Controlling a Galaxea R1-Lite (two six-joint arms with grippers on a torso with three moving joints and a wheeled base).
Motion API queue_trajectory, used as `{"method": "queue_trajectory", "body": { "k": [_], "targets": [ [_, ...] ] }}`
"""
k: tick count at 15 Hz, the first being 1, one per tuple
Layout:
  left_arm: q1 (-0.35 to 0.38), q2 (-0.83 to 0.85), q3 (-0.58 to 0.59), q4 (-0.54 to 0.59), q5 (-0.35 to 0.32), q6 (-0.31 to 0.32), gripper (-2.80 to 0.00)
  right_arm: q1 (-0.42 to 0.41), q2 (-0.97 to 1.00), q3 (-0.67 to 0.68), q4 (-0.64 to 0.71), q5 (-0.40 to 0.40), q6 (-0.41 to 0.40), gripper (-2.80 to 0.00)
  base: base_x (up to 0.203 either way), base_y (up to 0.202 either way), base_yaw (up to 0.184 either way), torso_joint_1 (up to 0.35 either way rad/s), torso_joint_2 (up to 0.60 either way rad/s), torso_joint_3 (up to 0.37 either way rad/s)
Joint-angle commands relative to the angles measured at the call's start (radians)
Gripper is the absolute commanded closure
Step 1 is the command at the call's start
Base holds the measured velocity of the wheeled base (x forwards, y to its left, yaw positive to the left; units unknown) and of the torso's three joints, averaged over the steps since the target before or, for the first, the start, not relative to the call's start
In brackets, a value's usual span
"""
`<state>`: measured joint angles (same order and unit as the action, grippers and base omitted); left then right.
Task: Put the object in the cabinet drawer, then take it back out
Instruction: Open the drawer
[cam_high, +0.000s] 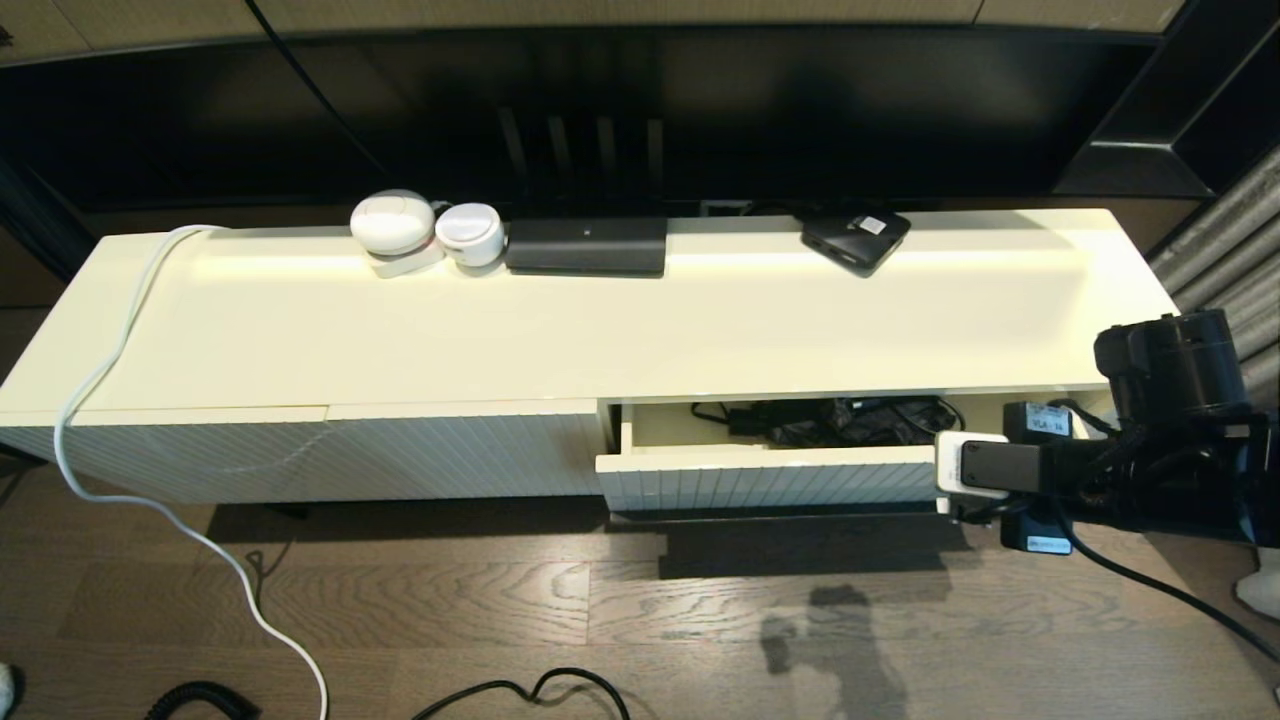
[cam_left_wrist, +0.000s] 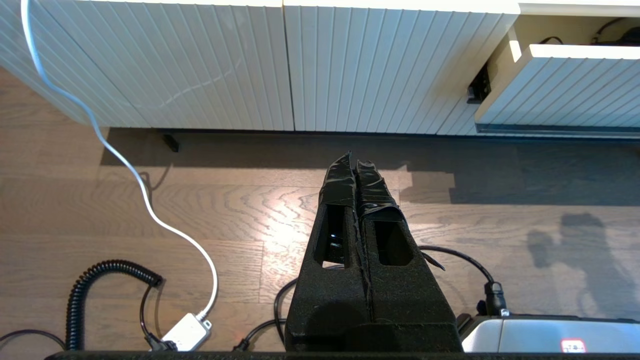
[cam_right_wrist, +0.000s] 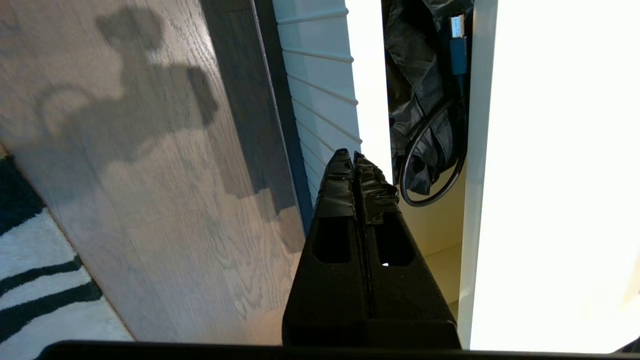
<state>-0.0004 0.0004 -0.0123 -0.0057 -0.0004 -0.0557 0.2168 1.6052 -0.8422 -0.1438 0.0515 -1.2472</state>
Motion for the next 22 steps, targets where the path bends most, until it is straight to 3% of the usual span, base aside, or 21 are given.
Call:
{"method": "queue_trajectory", "body": {
  "k": [1, 11, 22],
  "targets": [
    [-0.001, 0.001, 0.000, 0.000, -0.001, -0.001, 0.00, -0.001, 0.042, -0.014, -0.020, 0.001, -0.012, 0.00, 0.000, 0.000, 0.000, 0.000, 0.00, 0.000],
    [-0.001, 0.001, 0.000, 0.000, -0.001, -0.001, 0.00, -0.034, 0.217, -0.135, -0.089, 0.001, -0.074, 0.00, 0.000, 0.000, 0.000, 0.000, 0.00, 0.000],
    [0.000, 0.001, 0.000, 0.000, -0.001, -0.001, 0.00, -0.045, 0.240, -0.168, -0.089, 0.005, -0.086, 0.00, 0.000, 0.000, 0.000, 0.000, 0.00, 0.000]
  ]
}}
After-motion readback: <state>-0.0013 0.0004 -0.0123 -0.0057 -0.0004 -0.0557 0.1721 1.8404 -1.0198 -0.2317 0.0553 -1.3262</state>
